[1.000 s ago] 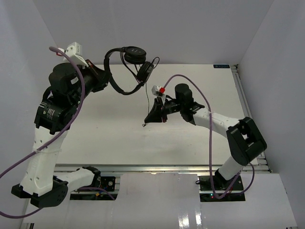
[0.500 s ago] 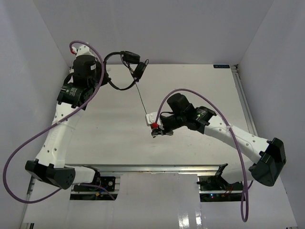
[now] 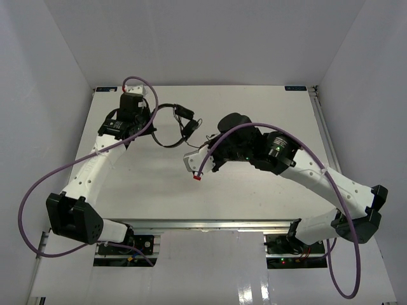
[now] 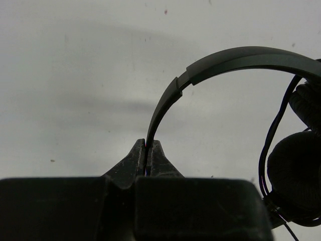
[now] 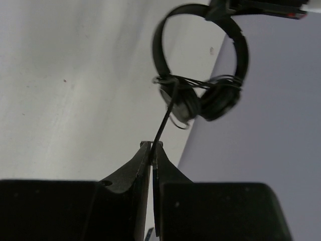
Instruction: Wrap the headphones
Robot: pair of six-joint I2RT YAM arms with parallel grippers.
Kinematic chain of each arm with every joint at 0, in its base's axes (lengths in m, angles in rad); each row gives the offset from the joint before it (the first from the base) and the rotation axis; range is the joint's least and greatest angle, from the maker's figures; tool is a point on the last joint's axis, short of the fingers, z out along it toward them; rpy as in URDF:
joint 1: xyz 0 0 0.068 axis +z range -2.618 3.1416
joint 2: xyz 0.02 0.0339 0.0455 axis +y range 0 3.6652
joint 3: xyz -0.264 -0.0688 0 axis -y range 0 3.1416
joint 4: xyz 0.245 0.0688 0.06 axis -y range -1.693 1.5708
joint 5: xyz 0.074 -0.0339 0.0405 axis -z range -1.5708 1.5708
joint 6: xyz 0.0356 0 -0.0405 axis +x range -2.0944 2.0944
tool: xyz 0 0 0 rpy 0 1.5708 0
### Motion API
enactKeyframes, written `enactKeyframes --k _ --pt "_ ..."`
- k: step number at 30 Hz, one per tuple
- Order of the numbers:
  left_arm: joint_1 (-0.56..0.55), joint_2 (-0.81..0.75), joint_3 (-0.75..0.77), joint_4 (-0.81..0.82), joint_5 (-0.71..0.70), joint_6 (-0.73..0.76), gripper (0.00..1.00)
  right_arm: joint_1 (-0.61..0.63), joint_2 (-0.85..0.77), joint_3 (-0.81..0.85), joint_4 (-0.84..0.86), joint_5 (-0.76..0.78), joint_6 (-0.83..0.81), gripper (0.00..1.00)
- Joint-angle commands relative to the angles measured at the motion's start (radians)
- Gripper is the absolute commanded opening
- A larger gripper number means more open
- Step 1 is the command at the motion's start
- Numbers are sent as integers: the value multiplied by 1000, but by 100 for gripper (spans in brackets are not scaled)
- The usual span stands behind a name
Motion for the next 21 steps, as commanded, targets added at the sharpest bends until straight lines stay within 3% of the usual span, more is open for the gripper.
enactKeyframes --k 1,9,15,21 --pt "-13 -76 -73 39 130 90 0 8 51 16 107 221 -97 8" --pt "-125 -166 -156 -26 314 195 0 -12 152 38 246 303 -115 8" --pt "-179 -251 -232 -36 403 184 0 -80 219 111 219 237 -64 8" --pt "-179 -323 -258 -47 383 163 0 -158 213 145 160 108 5 8"
